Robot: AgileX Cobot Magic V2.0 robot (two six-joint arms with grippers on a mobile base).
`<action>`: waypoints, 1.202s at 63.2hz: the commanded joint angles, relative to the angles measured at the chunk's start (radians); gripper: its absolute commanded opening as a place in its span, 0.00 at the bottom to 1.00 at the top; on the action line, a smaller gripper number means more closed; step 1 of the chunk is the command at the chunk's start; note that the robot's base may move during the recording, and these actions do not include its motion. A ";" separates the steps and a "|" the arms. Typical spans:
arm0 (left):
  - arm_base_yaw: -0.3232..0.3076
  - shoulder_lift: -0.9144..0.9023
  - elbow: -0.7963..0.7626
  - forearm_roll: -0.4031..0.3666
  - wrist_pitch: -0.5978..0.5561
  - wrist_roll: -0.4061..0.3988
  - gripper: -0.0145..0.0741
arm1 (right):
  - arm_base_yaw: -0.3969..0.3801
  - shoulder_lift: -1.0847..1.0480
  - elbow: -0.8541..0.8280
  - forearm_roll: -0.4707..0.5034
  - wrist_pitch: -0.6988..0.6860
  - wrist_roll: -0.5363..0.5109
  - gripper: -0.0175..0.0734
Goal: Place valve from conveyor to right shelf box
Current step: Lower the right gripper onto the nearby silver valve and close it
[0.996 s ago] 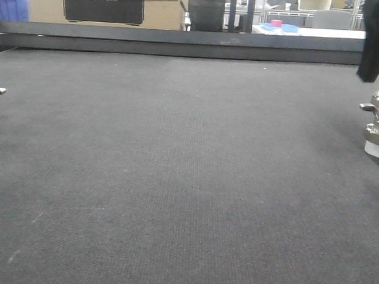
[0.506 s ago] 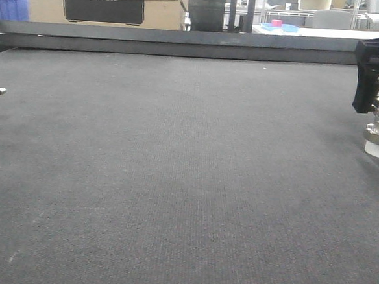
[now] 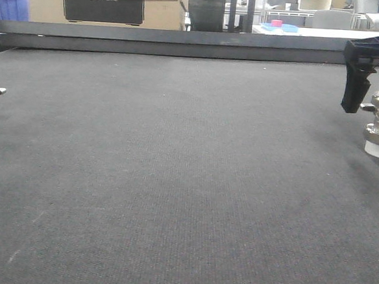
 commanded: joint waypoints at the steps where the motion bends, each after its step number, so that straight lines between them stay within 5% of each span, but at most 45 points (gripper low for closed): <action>1: -0.006 0.001 -0.011 -0.009 -0.012 -0.003 0.82 | 0.000 -0.001 -0.009 -0.003 -0.011 -0.009 0.82; 37: -0.006 0.001 -0.011 -0.009 -0.010 -0.003 0.82 | 0.000 0.026 -0.009 -0.003 -0.018 -0.009 0.81; 43: -0.006 0.001 -0.011 -0.009 -0.010 -0.003 0.82 | 0.000 0.027 -0.009 -0.003 -0.020 -0.011 0.71; 59: -0.006 0.001 -0.011 -0.009 0.007 -0.003 0.82 | 0.000 0.027 -0.009 -0.003 -0.021 -0.011 0.00; 76: -0.003 0.045 -0.068 0.007 0.098 -0.003 0.82 | 0.000 -0.068 -0.009 -0.003 -0.017 -0.011 0.02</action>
